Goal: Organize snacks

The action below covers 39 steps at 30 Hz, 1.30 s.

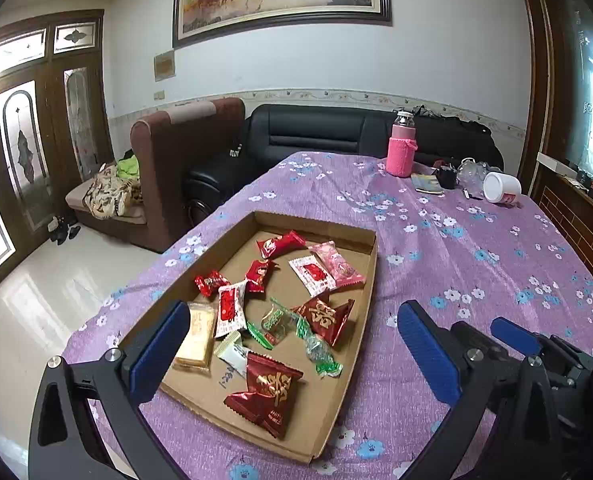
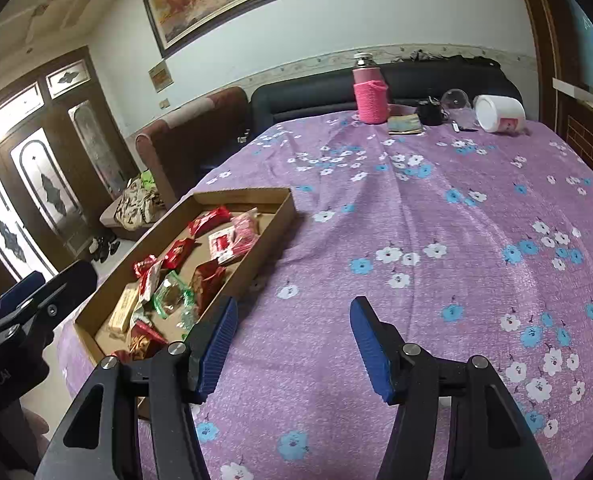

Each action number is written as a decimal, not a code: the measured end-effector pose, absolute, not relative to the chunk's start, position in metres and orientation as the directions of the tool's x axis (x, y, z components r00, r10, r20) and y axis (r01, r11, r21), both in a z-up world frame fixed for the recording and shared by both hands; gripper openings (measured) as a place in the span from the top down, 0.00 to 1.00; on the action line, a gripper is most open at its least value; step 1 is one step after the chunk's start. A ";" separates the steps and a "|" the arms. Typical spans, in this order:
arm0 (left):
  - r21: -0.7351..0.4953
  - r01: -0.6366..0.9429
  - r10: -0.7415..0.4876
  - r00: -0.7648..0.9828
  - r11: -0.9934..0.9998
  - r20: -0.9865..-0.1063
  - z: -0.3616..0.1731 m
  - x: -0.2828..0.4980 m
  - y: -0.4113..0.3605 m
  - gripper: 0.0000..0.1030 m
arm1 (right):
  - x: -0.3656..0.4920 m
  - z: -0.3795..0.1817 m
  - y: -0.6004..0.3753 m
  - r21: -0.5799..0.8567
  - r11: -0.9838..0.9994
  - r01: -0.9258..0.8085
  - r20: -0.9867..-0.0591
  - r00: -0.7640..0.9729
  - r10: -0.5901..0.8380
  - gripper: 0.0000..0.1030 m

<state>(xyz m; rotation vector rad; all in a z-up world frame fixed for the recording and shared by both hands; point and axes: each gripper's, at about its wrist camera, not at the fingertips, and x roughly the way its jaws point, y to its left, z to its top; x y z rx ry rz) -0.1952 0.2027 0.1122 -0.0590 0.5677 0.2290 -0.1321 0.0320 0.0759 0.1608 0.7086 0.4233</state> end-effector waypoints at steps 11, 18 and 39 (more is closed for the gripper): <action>-0.019 -0.239 0.184 0.797 0.971 -0.575 0.105 -0.196 0.211 0.00 | -0.140 0.075 0.047 0.257 0.903 -0.345 -0.604 0.671 0.429 0.35; -0.019 -0.240 0.184 0.793 0.971 -0.580 0.104 -0.196 0.212 0.00 | -0.141 0.075 0.054 0.246 0.903 -0.353 -0.609 0.668 0.428 0.35; -0.016 -0.215 0.162 0.782 0.977 -0.602 0.096 -0.192 0.208 0.00 | -0.141 0.070 0.060 0.249 0.899 -0.360 -0.623 0.652 0.433 0.33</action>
